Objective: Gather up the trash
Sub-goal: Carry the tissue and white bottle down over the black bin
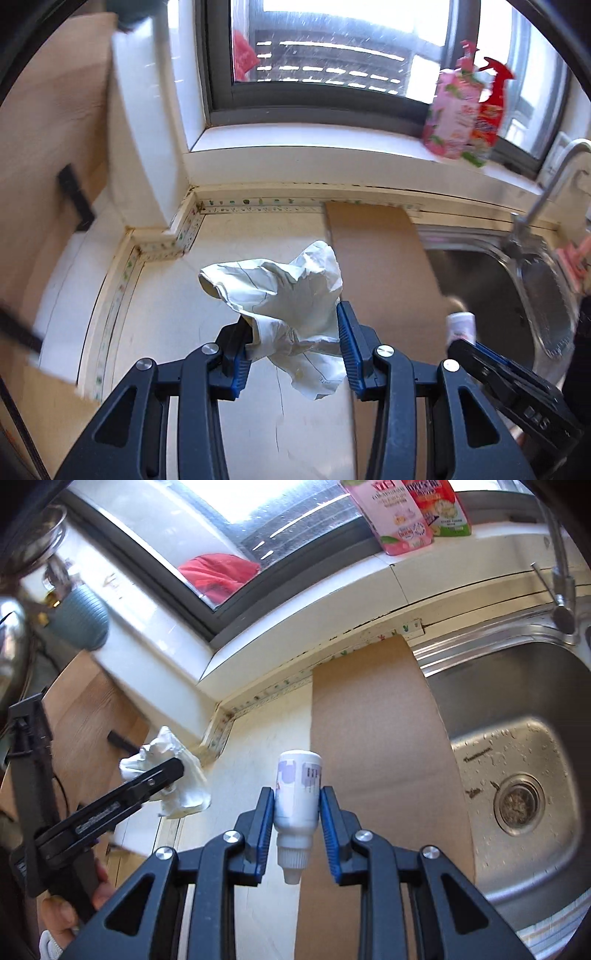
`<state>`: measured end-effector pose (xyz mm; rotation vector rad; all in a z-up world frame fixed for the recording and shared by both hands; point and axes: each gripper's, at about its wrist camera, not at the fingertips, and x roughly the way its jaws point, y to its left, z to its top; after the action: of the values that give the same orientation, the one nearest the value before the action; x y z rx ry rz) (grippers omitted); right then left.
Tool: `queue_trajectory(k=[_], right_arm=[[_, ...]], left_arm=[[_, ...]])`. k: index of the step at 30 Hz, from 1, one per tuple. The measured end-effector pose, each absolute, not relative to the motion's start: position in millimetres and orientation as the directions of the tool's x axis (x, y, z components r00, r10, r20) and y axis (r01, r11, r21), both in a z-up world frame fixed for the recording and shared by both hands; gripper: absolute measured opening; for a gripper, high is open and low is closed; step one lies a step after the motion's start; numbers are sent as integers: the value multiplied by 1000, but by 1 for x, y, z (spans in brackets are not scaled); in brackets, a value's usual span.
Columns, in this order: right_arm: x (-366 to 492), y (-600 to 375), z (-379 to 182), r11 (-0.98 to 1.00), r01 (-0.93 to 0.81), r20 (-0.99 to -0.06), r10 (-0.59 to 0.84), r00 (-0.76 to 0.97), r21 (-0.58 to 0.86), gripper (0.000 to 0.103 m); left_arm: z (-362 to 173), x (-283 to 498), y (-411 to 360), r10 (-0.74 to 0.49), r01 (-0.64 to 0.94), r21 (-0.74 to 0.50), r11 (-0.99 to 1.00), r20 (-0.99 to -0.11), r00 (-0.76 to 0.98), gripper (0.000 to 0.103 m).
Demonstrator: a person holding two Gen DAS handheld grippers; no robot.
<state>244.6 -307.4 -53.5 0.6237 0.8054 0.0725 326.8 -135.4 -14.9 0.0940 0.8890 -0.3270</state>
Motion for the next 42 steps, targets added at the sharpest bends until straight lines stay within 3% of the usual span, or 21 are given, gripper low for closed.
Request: queue_trajectory(k=[4, 12, 22, 29, 35, 42], right_arm=[[186, -282, -32, 836, 142, -652, 294, 699, 529, 25], [71, -230, -22, 838, 116, -669, 334, 664, 534, 25], [-12, -174, -54, 874, 51, -748, 382, 543, 484, 25], [-22, -145, -147, 891, 12, -841, 424, 335, 454, 25], [-32, -139, -256, 892, 35, -882, 438, 175, 450, 25], [-22, -128, -358, 912, 1, -907, 408, 107, 410, 25]], left_arm=[[10, 243, -104, -281, 326, -96, 940, -759, 587, 40], [7, 89, -32, -338, 302, -195, 933, -763, 551, 40], [-33, -11, 3, -361, 296, -239, 925, -793, 490, 40], [-116, -29, 14, -322, 201, -263, 944, -868, 378, 40], [-225, -37, 17, -246, 108, -223, 969, -917, 314, 41], [-353, -42, 24, -171, 33, -168, 985, -957, 234, 41]])
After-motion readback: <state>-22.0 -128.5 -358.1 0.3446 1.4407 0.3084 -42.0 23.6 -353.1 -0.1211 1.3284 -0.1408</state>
